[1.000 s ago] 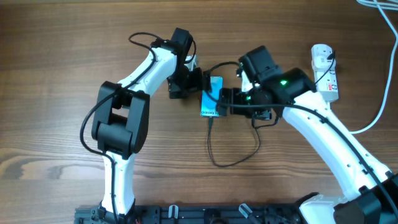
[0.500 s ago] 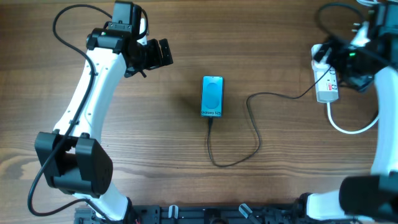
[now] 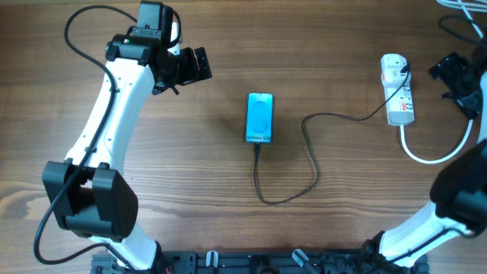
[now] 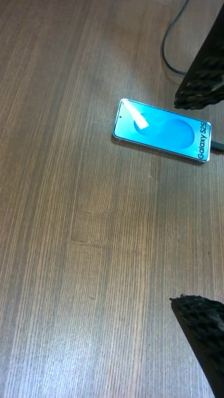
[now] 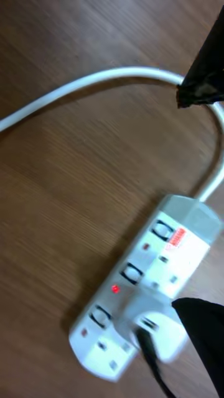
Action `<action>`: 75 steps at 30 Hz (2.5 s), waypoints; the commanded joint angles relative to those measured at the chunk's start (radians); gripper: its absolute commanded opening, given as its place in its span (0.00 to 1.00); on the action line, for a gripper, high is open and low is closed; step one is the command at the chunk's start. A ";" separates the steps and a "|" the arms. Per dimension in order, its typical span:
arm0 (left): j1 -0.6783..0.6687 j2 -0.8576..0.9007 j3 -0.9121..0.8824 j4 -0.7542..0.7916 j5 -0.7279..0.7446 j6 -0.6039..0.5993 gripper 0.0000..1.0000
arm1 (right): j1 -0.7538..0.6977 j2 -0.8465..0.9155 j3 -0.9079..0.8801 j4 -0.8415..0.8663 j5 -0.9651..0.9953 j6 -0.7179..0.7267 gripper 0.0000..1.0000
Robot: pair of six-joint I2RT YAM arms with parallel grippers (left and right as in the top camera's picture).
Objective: Plug charger to phone and switch on socket
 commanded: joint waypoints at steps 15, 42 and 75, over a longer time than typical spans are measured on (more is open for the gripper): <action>0.003 0.009 -0.003 0.001 -0.010 0.002 1.00 | 0.002 0.272 0.002 0.124 -0.107 -0.027 1.00; 0.003 0.009 -0.003 0.001 -0.010 0.002 1.00 | -0.003 0.235 0.005 0.124 -0.217 -0.057 1.00; 0.003 0.009 -0.003 0.001 -0.010 0.002 1.00 | -0.002 0.274 -0.018 0.143 -0.154 -0.061 1.00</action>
